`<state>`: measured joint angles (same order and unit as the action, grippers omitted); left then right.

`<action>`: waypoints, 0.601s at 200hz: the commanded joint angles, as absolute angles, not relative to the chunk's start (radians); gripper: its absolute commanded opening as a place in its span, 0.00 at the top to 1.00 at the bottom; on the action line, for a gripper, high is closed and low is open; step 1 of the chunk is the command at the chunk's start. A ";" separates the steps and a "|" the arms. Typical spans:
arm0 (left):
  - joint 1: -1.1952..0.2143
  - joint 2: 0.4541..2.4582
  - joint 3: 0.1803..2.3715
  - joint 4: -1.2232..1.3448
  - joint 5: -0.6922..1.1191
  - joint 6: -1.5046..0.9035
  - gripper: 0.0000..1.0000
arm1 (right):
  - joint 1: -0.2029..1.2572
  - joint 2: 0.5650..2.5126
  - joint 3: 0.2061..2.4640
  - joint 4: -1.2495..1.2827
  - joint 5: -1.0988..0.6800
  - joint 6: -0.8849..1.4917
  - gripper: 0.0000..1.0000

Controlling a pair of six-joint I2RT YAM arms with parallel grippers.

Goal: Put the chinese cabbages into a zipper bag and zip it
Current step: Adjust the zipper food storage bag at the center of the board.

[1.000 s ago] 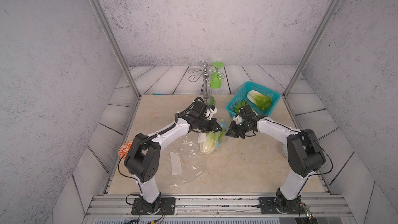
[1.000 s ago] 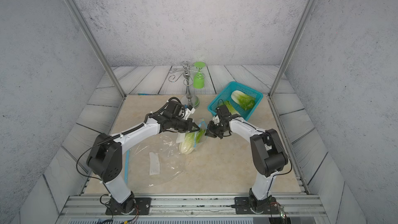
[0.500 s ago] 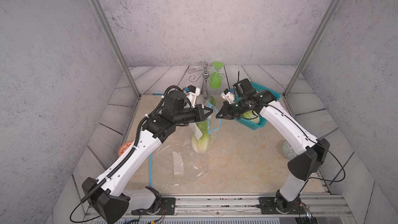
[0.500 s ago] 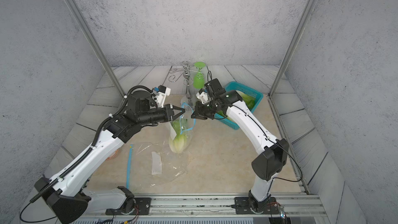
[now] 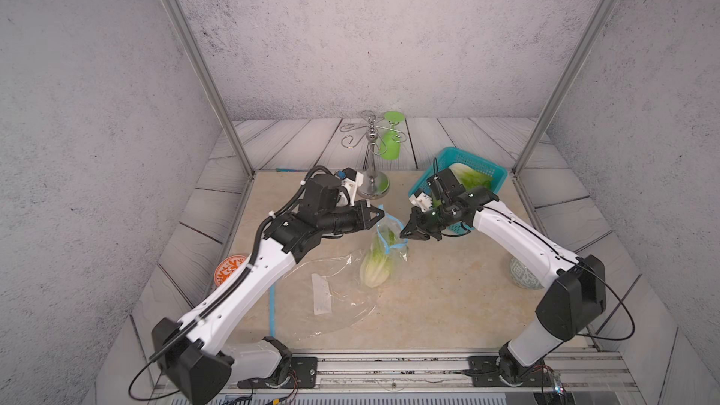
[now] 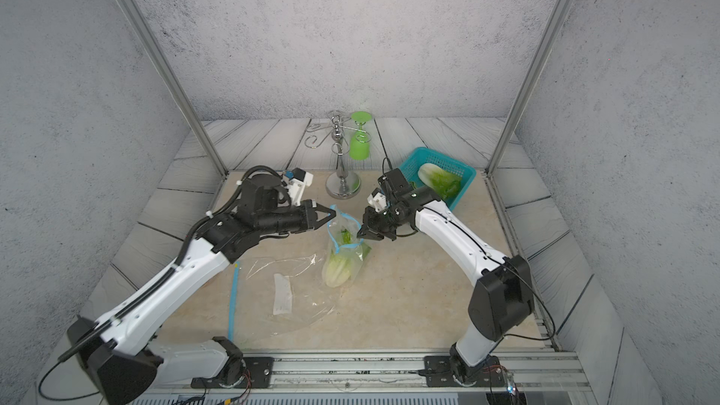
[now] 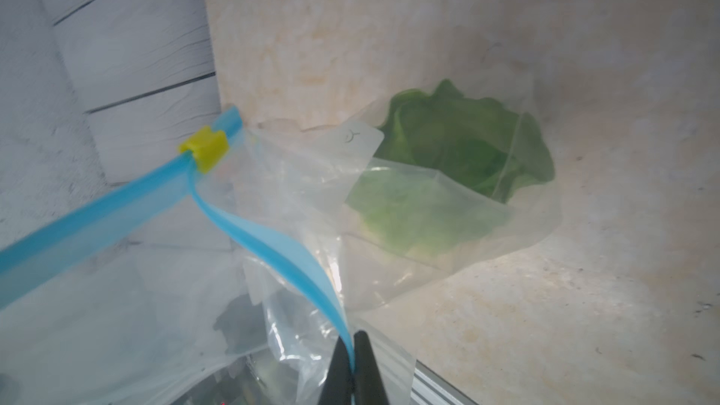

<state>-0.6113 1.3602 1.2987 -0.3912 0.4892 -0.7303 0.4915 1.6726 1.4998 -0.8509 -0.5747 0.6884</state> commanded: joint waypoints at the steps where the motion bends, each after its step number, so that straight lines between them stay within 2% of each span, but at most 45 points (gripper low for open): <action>1: -0.615 1.493 1.331 -0.367 0.541 -0.696 1.00 | 0.429 1.741 1.514 -0.836 -0.503 0.612 1.00; 24: -0.615 1.557 1.368 -0.365 0.589 -0.690 1.00 | 0.402 1.733 1.503 -0.836 -0.526 0.591 1.00; 53: -0.592 1.482 1.441 -0.466 0.550 -0.612 1.00 | 0.442 1.722 1.640 -0.864 -0.593 0.610 1.00; 94: -0.443 1.350 1.550 -0.656 0.490 -0.550 1.00 | 0.506 1.813 1.882 -0.734 -0.729 0.750 1.00; 120: -0.430 1.314 1.663 -0.781 0.408 -0.490 1.00 | 0.544 1.865 1.972 -0.577 -0.812 0.876 1.00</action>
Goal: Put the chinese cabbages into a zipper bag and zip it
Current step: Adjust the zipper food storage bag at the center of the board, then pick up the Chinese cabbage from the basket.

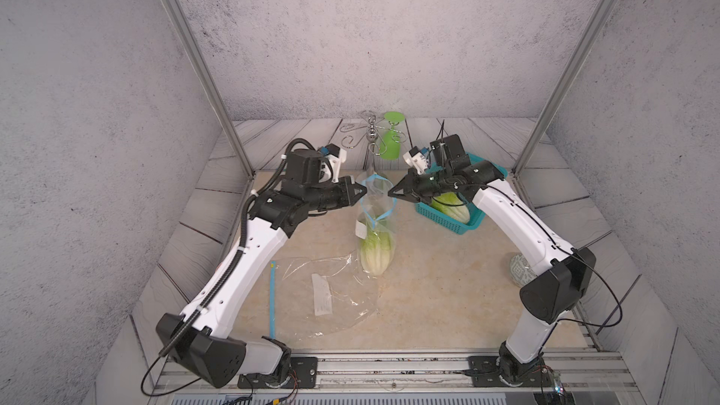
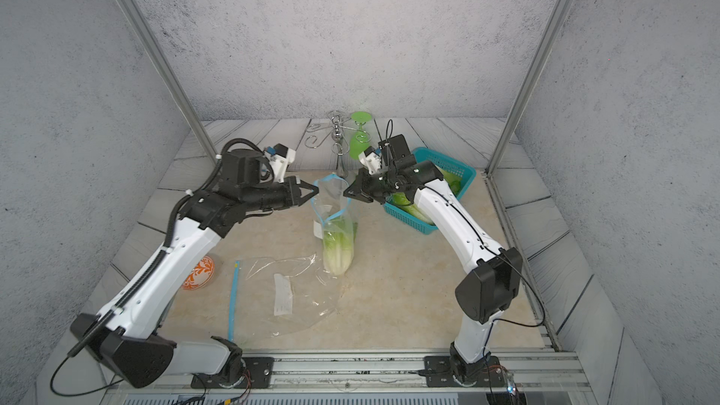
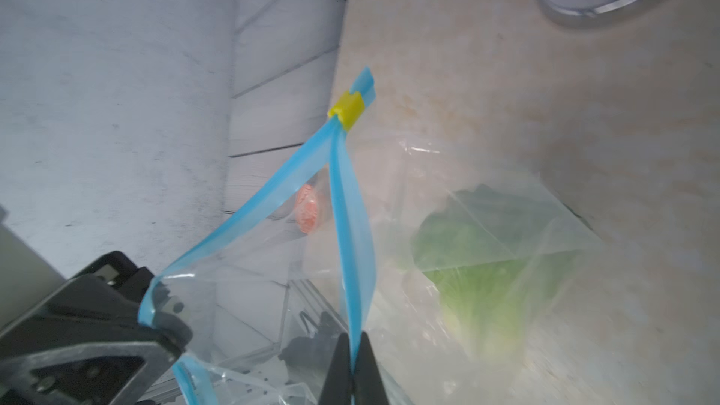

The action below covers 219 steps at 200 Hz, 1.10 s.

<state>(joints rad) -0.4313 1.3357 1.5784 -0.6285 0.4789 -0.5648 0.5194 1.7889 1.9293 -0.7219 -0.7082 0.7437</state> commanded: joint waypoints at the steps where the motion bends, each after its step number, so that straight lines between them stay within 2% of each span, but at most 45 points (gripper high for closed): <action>1: -0.430 1.313 1.666 -0.784 0.406 -0.490 1.00 | 0.545 1.865 1.971 -0.569 -0.812 0.881 1.00; 31: -0.440 1.306 1.631 -0.764 0.426 -0.531 1.00 | 0.540 1.822 1.841 -0.506 -0.786 0.915 1.00; 78: -0.509 1.425 1.450 -0.627 0.456 -0.586 1.00 | 0.496 1.762 1.464 -0.517 -0.668 0.830 1.00; 122: -0.563 1.524 1.422 -0.606 0.445 -0.577 1.00 | 0.432 1.781 1.405 -0.679 -0.557 0.642 0.96; 147: -0.589 1.530 1.445 -0.628 0.426 -0.565 1.00 | 0.372 1.742 1.463 -0.742 -0.634 0.564 0.73; 177: -0.591 1.513 1.443 -0.644 0.406 -0.532 1.00 | 0.224 1.648 1.572 -0.797 -0.574 0.473 0.39; 201: -0.591 1.522 1.458 -0.629 0.421 -0.515 1.00 | 0.154 1.684 1.631 -0.777 -0.368 0.377 0.16; 219: -0.591 1.542 1.488 -0.645 0.425 -0.505 1.00 | 0.149 1.805 1.736 -0.847 -0.184 0.269 0.08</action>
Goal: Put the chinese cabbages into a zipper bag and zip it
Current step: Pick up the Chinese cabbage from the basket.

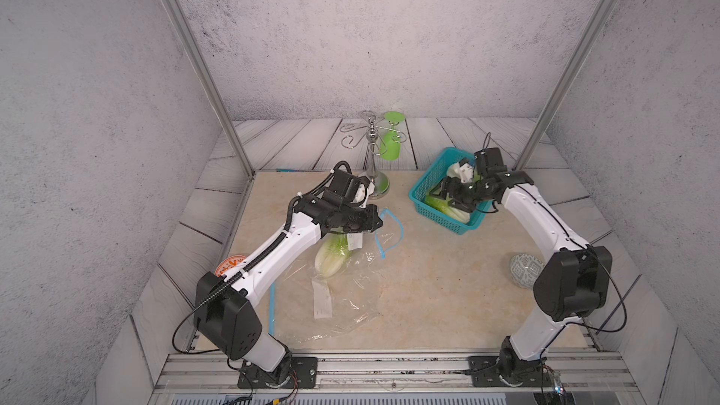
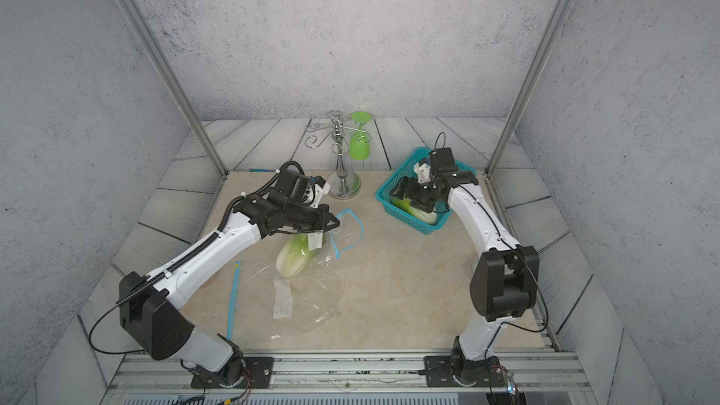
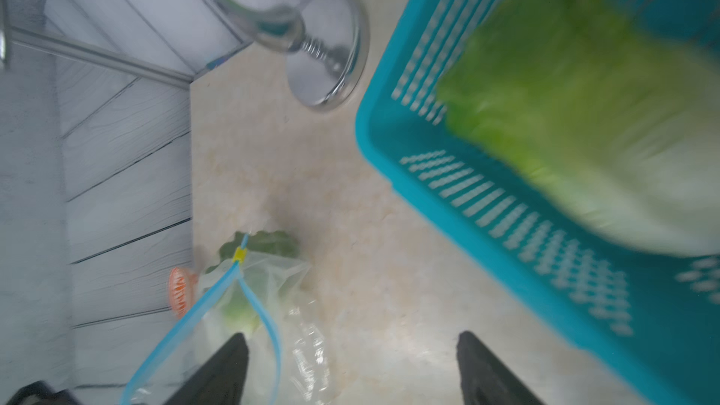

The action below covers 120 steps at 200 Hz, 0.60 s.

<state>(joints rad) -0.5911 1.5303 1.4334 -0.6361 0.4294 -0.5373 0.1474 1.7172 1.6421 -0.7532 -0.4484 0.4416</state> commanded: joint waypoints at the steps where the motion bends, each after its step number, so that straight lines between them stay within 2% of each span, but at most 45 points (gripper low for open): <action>1: -0.591 1.543 1.490 -0.645 0.427 -0.504 1.00 | 0.149 1.814 1.746 -0.855 -0.174 0.264 0.08; 17: -0.591 1.541 1.500 -0.657 0.430 -0.496 1.00 | 0.144 1.940 1.892 -0.973 -0.019 0.214 0.05; 31: -0.591 1.541 1.501 -0.669 0.433 -0.487 1.00 | 0.141 2.007 1.953 -0.991 0.017 0.173 0.02; 102: -0.590 1.555 1.494 -0.664 0.453 -0.494 1.00 | 0.150 2.347 2.250 -1.142 -0.117 0.092 0.01; 120: -0.589 1.553 1.502 -0.670 0.444 -0.487 1.00 | 0.154 2.391 2.243 -1.143 -0.129 0.096 0.01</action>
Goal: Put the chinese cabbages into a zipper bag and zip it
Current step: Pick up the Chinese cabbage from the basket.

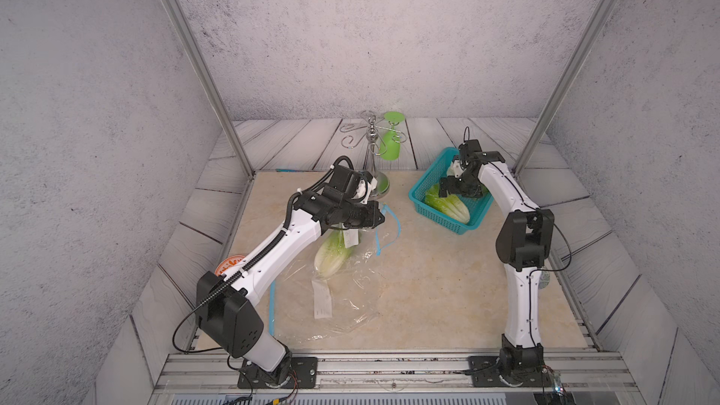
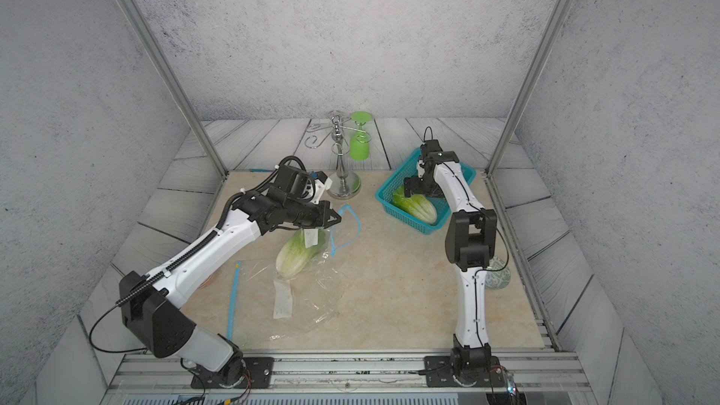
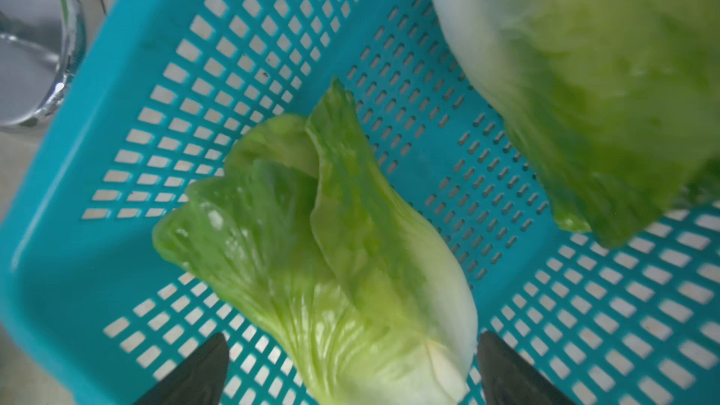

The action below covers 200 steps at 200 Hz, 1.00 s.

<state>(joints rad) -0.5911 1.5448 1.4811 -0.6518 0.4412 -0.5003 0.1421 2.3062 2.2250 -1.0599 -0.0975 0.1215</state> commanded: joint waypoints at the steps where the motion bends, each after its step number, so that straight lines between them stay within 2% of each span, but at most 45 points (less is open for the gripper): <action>1: -0.589 1.553 1.502 -0.670 0.444 -0.487 1.00 | 0.155 2.391 2.239 -1.141 -0.129 0.097 0.01; 20: -0.589 1.558 1.499 -0.669 0.441 -0.486 1.00 | 0.159 2.407 2.214 -1.126 -0.123 0.101 0.00; 41: -0.589 1.563 1.494 -0.664 0.445 -0.492 1.00 | 0.158 2.415 2.233 -1.138 -0.115 0.110 0.09; 63: -0.589 1.562 1.494 -0.667 0.440 -0.491 1.00 | 0.157 2.398 2.242 -1.131 -0.126 0.134 0.28; 84: -0.589 1.562 1.494 -0.669 0.436 -0.491 1.00 | 0.156 2.359 2.233 -1.112 -0.156 0.180 0.54; 99: -0.589 1.557 1.490 -0.669 0.433 -0.491 1.00 | 0.156 2.297 2.175 -1.049 -0.181 0.223 0.64; 132: -0.589 1.548 1.480 -0.666 0.431 -0.493 1.00 | 0.150 2.172 2.014 -0.916 -0.224 0.344 0.75; 200: -0.589 1.536 1.467 -0.659 0.428 -0.492 1.00 | 0.131 1.943 1.841 -0.663 -0.213 0.456 0.76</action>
